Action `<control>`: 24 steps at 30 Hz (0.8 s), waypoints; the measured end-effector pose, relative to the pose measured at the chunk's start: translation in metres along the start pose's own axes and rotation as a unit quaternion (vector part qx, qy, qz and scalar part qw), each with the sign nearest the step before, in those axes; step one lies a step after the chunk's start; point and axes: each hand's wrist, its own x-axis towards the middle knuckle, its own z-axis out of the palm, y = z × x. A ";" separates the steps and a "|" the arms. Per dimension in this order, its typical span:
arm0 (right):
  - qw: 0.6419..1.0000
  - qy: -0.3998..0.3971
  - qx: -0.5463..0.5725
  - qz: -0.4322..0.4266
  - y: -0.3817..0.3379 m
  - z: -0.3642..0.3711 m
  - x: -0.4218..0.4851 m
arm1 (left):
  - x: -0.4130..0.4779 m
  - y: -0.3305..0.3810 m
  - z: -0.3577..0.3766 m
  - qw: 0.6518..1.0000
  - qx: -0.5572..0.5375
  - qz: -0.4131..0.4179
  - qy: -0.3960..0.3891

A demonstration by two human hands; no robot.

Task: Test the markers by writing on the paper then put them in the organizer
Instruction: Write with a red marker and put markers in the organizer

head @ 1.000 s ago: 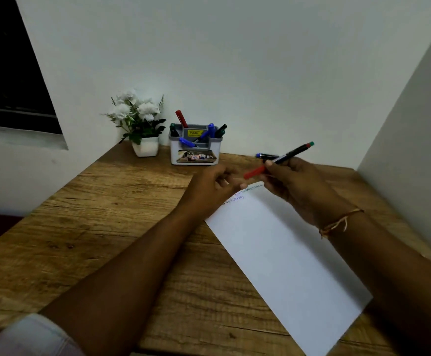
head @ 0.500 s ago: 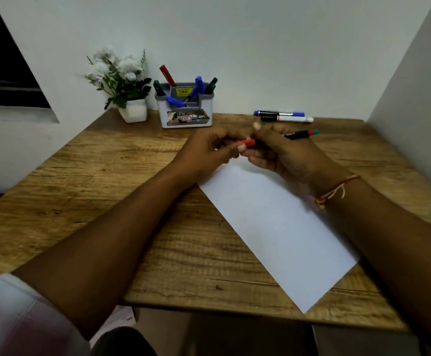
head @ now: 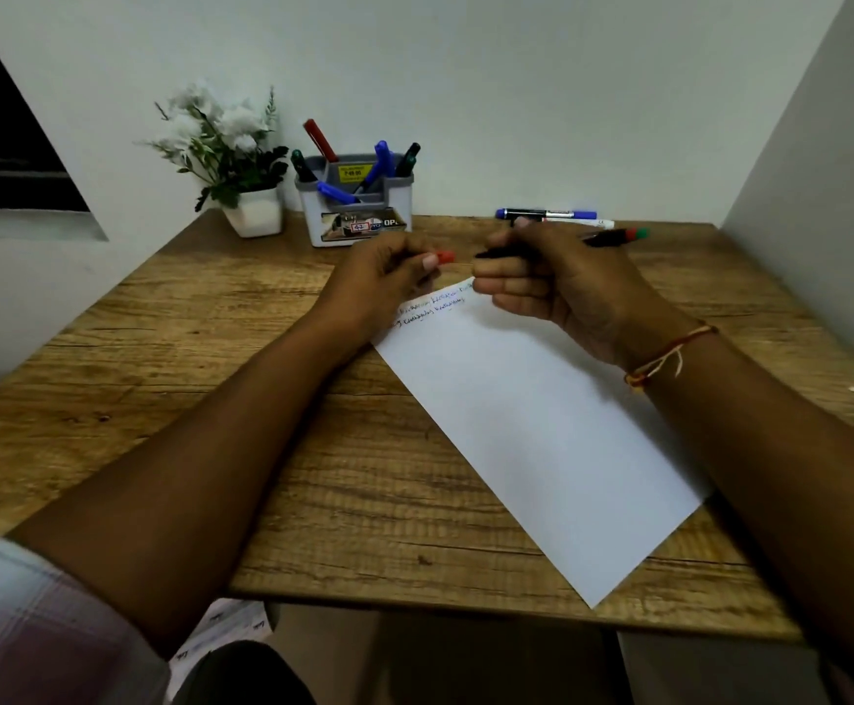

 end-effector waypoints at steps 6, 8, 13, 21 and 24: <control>0.993 0.057 -0.106 -0.010 0.011 -0.008 0.004 | 0.001 -0.010 -0.002 0.985 0.168 -0.013 -0.025; 0.987 0.069 -0.142 -0.013 0.013 -0.005 0.004 | -0.001 -0.007 -0.003 0.984 0.174 -0.014 -0.039; 0.979 0.114 -0.166 0.007 0.009 -0.007 0.017 | -0.002 -0.005 -0.003 0.984 0.167 -0.004 -0.062; 0.966 0.067 -0.245 -0.049 0.027 -0.011 0.018 | -0.001 -0.007 -0.002 0.984 0.168 0.002 -0.061; 0.959 0.077 -0.268 -0.057 0.029 -0.011 0.022 | 0.000 -0.008 -0.001 0.985 0.159 0.001 -0.060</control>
